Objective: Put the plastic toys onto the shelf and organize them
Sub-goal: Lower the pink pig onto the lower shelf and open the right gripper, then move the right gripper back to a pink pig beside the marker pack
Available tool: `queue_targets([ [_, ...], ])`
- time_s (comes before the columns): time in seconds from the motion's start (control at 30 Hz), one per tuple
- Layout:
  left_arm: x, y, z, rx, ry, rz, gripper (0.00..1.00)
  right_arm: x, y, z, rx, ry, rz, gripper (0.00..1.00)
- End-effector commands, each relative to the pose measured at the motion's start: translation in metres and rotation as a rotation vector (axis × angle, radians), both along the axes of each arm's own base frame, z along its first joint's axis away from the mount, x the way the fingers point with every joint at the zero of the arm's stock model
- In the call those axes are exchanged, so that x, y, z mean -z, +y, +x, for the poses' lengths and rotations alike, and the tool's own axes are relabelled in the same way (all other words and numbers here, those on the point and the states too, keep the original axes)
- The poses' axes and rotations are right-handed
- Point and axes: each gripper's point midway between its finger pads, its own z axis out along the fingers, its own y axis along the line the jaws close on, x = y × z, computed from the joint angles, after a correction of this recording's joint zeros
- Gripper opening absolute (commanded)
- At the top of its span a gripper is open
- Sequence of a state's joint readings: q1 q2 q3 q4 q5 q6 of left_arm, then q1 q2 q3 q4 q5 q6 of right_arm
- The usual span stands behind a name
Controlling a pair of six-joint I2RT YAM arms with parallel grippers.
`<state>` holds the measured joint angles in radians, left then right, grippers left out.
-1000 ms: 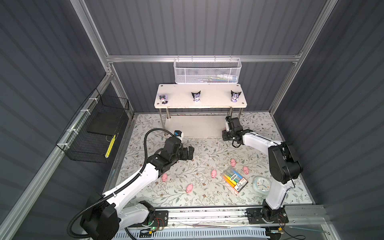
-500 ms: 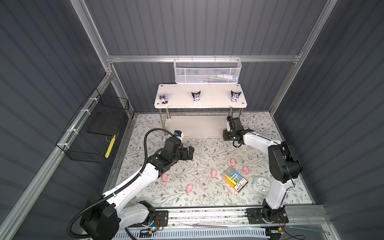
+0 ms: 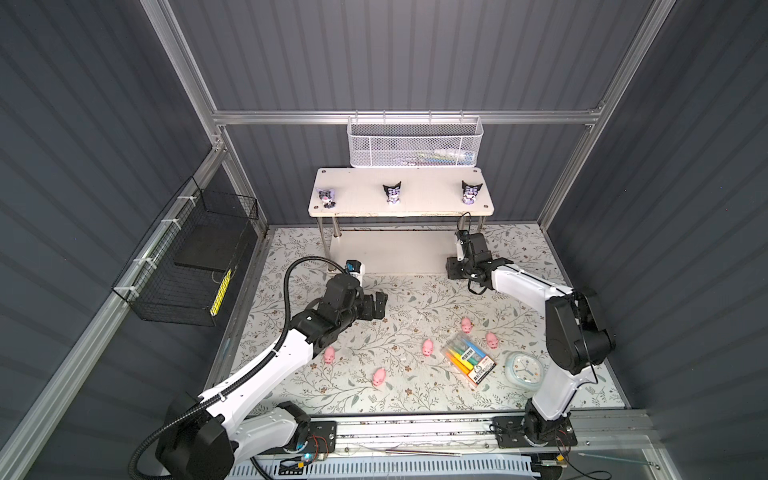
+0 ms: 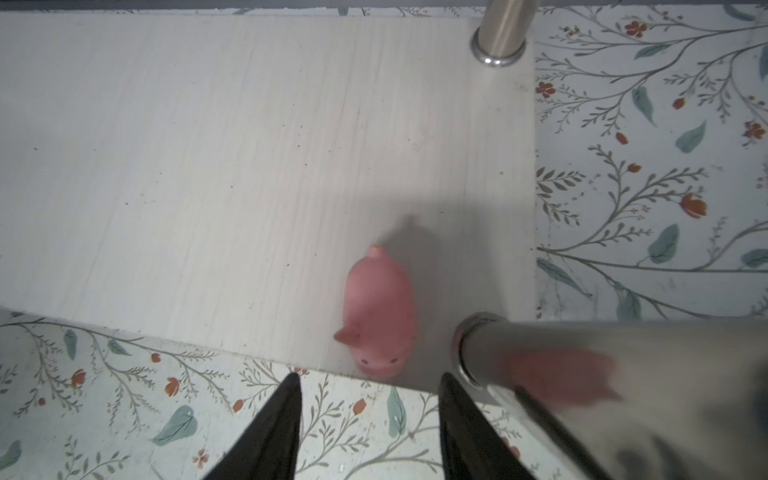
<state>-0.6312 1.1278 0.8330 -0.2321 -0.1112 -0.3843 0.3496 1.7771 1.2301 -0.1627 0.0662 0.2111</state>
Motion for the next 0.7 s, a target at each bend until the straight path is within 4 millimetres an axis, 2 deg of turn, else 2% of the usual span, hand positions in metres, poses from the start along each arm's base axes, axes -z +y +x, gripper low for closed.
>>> queue_targets([
  [0.0,-0.003,0.005,-0.007,0.001,0.002,-0.006,1.00,-0.012,-0.001,-0.014,0.005,0.001,0.026,0.55],
  [0.17,-0.005,0.008,-0.019,0.003,0.015,-0.039,1.00,-0.017,-0.002,-0.036,0.009,0.003,0.033,0.56],
  [0.3,-0.007,0.013,-0.032,0.005,0.025,-0.083,1.00,-0.021,0.002,-0.060,0.004,0.000,0.029,0.57],
  [0.43,0.001,0.015,-0.050,0.016,0.062,-0.103,0.99,-0.022,0.006,-0.091,0.000,-0.002,0.011,0.57],
  [0.53,0.008,0.010,-0.069,0.046,0.077,-0.103,0.99,-0.023,0.009,-0.117,-0.002,-0.008,-0.009,0.57],
  [0.67,0.015,0.000,-0.093,0.083,0.079,-0.101,0.99,-0.014,0.003,-0.150,0.029,0.011,0.015,0.58],
])
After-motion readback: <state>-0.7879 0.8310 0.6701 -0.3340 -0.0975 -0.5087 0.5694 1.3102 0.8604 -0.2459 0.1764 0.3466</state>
